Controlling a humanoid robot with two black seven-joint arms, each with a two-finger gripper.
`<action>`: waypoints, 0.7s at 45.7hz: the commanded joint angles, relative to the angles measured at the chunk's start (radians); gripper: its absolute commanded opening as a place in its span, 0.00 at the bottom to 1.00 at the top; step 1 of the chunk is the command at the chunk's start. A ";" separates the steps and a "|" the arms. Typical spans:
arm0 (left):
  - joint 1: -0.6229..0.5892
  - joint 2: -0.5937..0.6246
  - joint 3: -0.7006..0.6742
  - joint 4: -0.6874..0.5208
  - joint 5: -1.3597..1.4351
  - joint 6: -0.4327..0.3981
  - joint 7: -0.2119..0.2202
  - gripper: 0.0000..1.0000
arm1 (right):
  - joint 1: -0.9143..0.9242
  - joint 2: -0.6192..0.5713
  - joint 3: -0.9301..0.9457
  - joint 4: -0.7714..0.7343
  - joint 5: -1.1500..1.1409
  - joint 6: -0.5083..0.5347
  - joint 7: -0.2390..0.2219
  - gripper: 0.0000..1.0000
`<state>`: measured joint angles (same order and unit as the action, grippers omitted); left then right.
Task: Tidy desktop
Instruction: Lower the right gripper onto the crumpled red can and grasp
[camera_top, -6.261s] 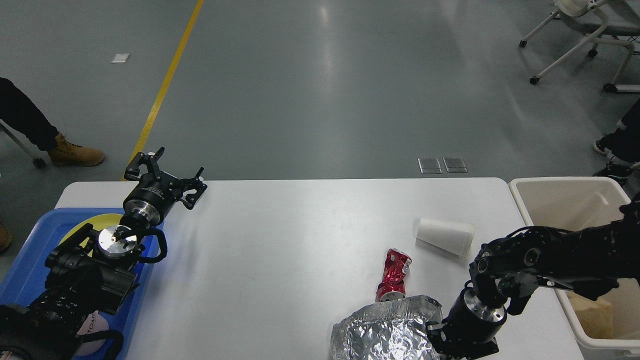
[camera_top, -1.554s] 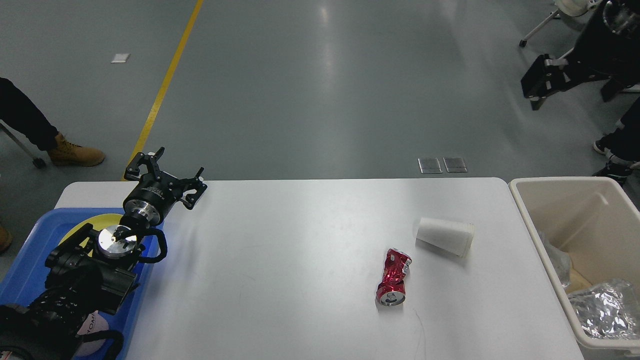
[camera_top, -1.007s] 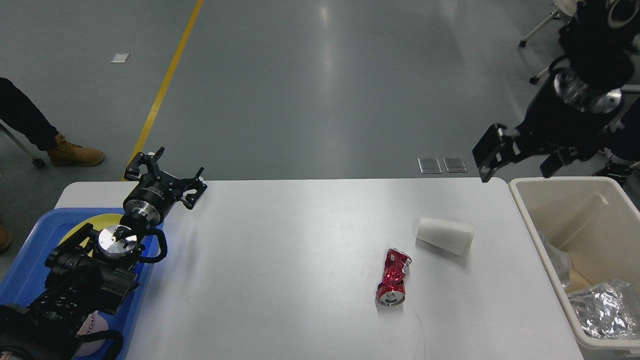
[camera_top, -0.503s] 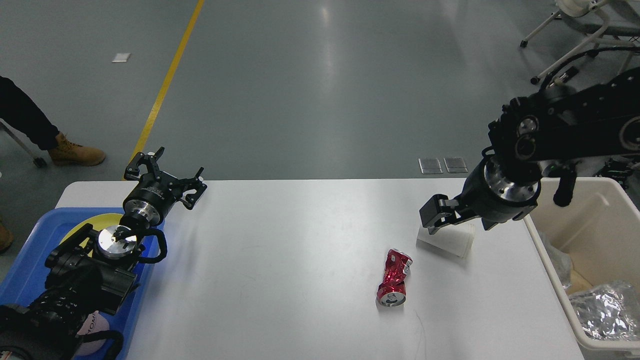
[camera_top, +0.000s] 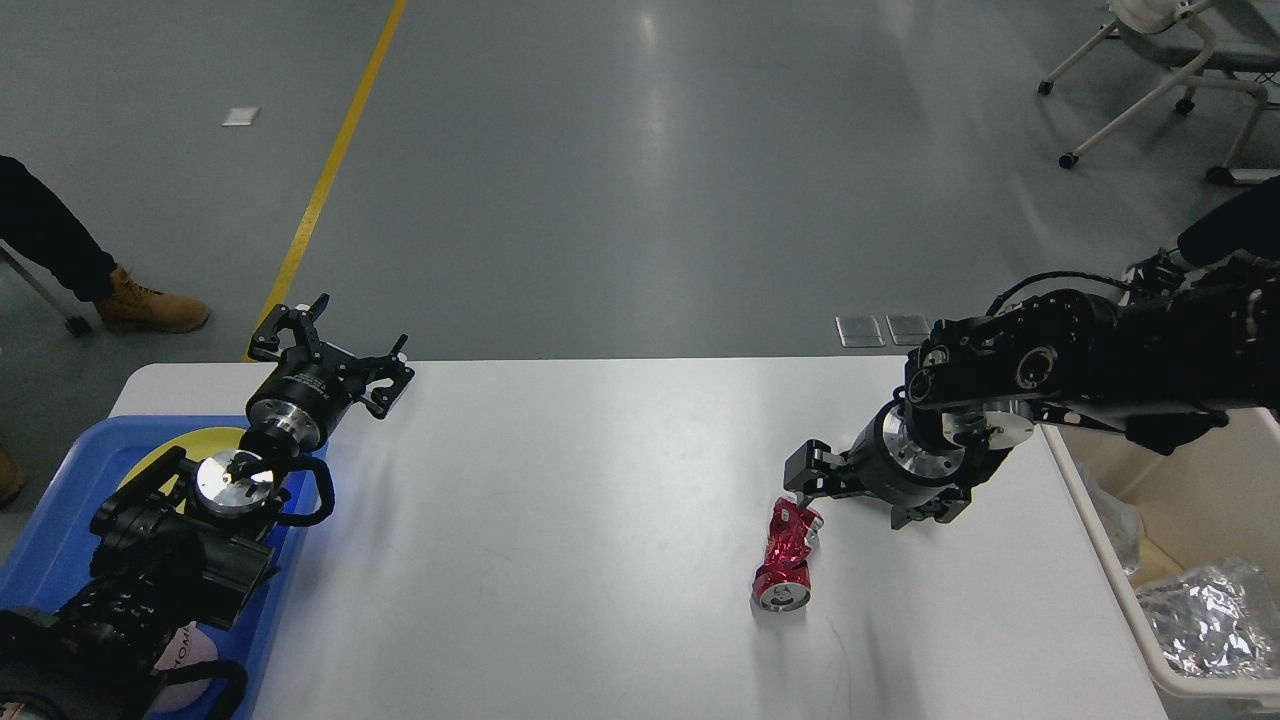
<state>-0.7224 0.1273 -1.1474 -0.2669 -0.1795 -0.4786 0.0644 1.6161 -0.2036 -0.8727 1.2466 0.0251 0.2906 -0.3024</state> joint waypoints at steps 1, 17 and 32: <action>0.000 0.000 0.000 0.000 0.000 0.000 0.000 0.96 | -0.064 0.033 0.001 -0.065 0.038 -0.001 0.000 0.98; 0.000 0.000 0.000 0.000 0.000 0.000 0.000 0.96 | -0.203 0.118 0.044 -0.240 0.058 -0.001 -0.011 0.98; 0.000 0.000 0.000 0.000 0.000 0.000 0.000 0.96 | -0.282 0.216 0.044 -0.371 0.038 -0.001 -0.011 0.98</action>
<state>-0.7224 0.1273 -1.1474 -0.2669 -0.1795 -0.4786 0.0644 1.3585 -0.0175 -0.8283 0.9115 0.0697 0.2899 -0.3130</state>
